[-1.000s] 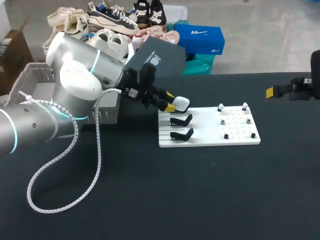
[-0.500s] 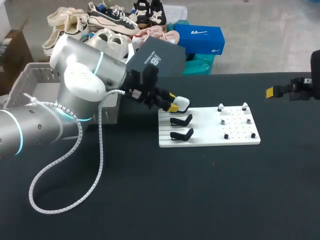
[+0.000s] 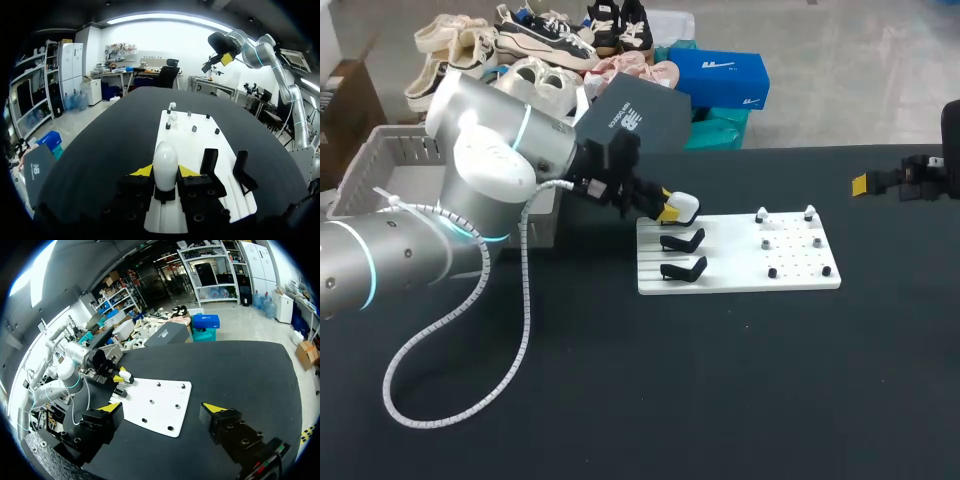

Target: Pick up each earbud case from the left stands, insert the matching earbuds, close the lid, and place the case in the box.

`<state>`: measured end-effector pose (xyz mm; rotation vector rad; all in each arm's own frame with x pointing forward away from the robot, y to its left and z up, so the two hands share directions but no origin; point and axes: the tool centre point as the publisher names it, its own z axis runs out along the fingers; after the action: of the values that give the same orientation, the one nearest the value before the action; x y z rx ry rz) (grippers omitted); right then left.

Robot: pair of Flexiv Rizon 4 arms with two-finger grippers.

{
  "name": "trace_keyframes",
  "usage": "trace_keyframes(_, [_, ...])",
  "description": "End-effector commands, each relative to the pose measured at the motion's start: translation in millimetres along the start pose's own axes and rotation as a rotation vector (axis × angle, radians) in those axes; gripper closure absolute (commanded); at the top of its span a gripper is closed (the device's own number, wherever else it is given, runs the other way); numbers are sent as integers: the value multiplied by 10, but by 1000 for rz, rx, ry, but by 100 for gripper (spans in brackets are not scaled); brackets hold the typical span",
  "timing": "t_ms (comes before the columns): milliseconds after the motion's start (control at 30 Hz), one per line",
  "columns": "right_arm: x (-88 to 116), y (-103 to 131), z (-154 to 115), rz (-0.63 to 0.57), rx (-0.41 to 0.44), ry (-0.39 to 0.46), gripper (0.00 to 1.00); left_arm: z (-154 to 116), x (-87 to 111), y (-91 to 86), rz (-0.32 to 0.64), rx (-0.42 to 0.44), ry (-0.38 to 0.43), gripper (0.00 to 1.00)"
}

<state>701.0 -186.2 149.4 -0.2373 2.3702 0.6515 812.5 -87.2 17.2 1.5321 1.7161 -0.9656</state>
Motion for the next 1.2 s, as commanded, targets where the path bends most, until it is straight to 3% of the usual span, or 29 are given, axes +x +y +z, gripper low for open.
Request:
trace_keyframes(33, [-5,-12,2,-1,-4,1,0,-9,3,32,4,1,-7,78])
trace_keyframes(67, [-5,-12,2,-1,-4,1,0,-20,2,27,5,0,-8,82])
trace_keyframes(133, [-5,-12,2,-1,-4,1,0,-41,4,16,11,-1,-12,100])
trace_keyframes(333, [-5,-12,2,-1,-4,1,0,-169,-18,-37,22,-4,-35,100])
trace_keyframes(500, [-5,-12,2,-1,-4,1,0,-386,-151,-168,35,-11,-92,100])
trace_keyframes(867, [-5,-12,2,-1,-4,1,0,-845,-551,-846,92,-62,-250,100])
trace_keyframes(1200, [-5,-12,2,-1,-4,1,0,-1075,-731,-1287,136,-97,-341,100])
